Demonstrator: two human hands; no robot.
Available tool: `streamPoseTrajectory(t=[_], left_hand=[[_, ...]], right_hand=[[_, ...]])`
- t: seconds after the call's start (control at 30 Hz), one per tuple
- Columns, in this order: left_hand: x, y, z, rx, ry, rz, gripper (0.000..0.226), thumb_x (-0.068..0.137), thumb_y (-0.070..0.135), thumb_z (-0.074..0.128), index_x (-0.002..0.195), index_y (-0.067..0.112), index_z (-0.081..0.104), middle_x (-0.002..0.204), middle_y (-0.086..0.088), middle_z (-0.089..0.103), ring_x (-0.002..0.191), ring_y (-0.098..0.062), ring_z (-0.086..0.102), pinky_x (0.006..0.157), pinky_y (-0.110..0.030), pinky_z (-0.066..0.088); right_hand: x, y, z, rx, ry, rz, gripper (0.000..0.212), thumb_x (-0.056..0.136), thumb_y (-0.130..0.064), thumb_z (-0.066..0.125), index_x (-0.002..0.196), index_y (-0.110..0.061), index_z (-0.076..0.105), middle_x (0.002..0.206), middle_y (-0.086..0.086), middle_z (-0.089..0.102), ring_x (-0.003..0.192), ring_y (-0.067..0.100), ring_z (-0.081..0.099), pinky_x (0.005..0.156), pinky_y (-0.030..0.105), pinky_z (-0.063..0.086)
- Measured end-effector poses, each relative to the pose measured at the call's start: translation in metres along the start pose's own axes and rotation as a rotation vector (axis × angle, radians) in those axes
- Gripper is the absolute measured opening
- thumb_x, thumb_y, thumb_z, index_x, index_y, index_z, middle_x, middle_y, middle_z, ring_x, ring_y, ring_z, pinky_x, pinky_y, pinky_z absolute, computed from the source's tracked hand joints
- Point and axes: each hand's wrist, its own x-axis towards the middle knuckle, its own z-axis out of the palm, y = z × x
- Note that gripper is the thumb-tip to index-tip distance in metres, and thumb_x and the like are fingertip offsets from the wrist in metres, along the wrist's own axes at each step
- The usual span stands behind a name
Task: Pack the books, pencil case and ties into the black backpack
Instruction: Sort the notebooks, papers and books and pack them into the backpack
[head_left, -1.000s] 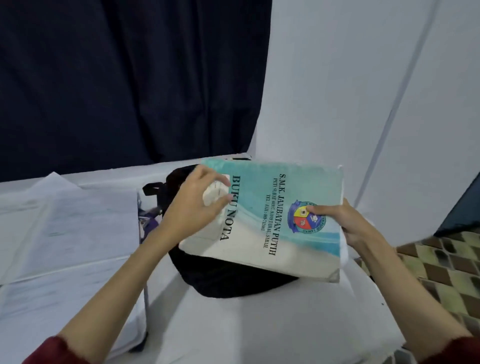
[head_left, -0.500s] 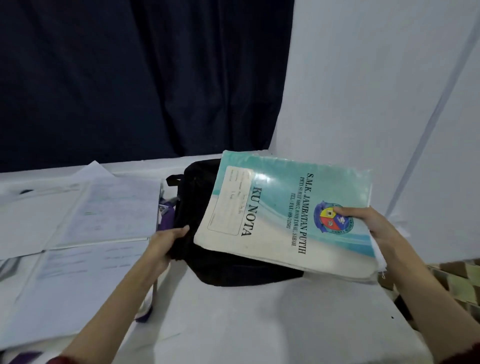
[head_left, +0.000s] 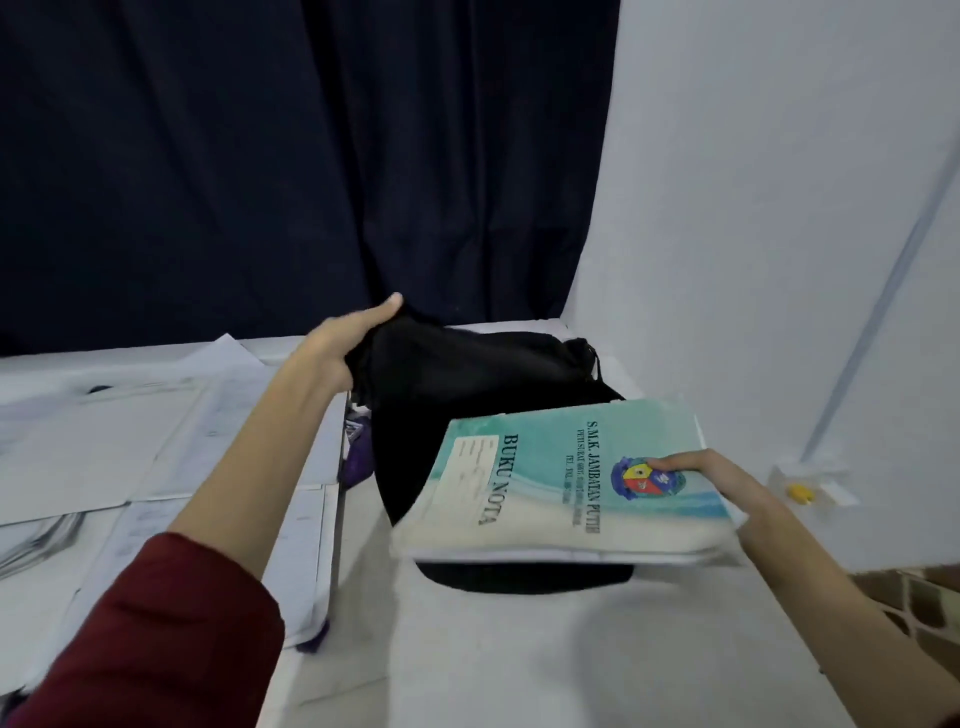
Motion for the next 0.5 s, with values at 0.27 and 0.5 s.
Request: streamPoseTrajectory(t=[0.27,0.5], left_hand=[[-0.007,0.051,0.041,0.546,0.130,0.707,0.019,0.083,0.027,0.072,0.097,0.014,0.073,0.091,0.002,0.070,0.091,-0.014,0.065,0.084,-0.031,0.054],[0.010,0.064,0.060,0.694,0.144,0.909,0.017,0.089,0.026,0.064,0.099,0.014,0.071,0.082,0.010,0.063,0.075,0.000,0.057,0.066,-0.012,0.044]], right_hand=[[0.056,0.025,0.054,0.516,0.263,-0.160,0.032,0.083,0.013,0.052,0.115,0.008,0.056,0.104,0.023,0.064,0.076,0.031,0.064,0.046,0.031,0.056],[0.095,0.031,0.143,0.472,0.114,-0.049,0.043,0.089,0.001,0.056,0.131,-0.001,0.047,0.114,0.023,0.059,0.082,0.031,0.063,0.048,0.038,0.056]])
